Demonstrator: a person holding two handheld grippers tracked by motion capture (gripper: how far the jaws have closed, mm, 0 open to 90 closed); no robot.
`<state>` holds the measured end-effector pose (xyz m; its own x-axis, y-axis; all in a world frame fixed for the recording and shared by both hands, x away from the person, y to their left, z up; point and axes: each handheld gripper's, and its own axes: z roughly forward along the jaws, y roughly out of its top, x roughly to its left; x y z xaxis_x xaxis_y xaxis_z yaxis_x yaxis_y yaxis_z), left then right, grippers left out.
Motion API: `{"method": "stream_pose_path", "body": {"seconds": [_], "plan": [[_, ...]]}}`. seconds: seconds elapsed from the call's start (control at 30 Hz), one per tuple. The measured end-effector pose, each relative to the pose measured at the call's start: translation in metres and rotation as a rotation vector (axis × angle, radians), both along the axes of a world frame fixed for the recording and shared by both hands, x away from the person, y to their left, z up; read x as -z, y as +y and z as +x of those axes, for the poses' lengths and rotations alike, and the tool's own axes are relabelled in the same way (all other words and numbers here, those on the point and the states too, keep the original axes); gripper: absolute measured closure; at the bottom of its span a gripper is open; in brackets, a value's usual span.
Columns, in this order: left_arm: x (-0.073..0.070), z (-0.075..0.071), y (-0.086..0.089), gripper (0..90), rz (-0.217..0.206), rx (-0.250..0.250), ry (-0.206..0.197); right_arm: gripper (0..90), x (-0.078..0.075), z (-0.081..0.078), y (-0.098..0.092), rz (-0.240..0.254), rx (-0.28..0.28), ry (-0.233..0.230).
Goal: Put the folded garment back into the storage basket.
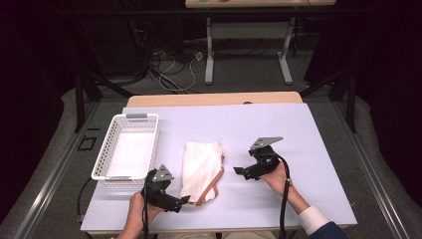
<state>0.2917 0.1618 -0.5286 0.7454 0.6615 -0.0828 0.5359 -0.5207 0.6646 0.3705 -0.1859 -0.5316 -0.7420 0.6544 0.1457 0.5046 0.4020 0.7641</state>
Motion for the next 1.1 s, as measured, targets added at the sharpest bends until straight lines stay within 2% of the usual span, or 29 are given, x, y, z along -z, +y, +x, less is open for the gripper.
{"method": "stream_pose_path", "body": {"seconds": [0.17,0.5,0.63,0.73,0.8,1.0,1.03,1.1], "plan": [[-0.002,0.009,-0.006,0.3,0.003,-0.016,-0.008,3.9,0.001,-0.011,-0.006,-0.013,-0.010,-0.013],[-0.006,0.030,-0.015,0.2,-0.005,-0.045,-0.021,2.2,0.002,-0.025,-0.017,-0.003,-0.010,-0.028],[-0.006,0.038,-0.018,0.1,-0.006,-0.060,-0.007,2.0,0.001,-0.030,-0.018,0.006,-0.008,-0.041],[-0.006,0.043,-0.021,0.0,-0.003,-0.065,-0.006,2.0,0.002,-0.033,-0.019,-0.015,-0.019,-0.051],[-0.004,0.046,-0.023,0.0,-0.011,-0.086,-0.003,2.0,0.001,-0.036,-0.020,-0.015,-0.017,-0.057],[-0.004,0.057,-0.029,1.1,0.008,-0.105,-0.018,2.0,0.000,-0.041,-0.023,-0.021,-0.019,-0.058],[-0.003,0.058,-0.030,1.2,-0.003,-0.122,-0.008,2.0,0.000,-0.042,-0.024,-0.016,-0.015,-0.061],[-0.003,0.062,-0.031,2.4,0.011,-0.125,-0.020,2.0,0.000,-0.044,-0.025,-0.022,-0.016,-0.063]]}}
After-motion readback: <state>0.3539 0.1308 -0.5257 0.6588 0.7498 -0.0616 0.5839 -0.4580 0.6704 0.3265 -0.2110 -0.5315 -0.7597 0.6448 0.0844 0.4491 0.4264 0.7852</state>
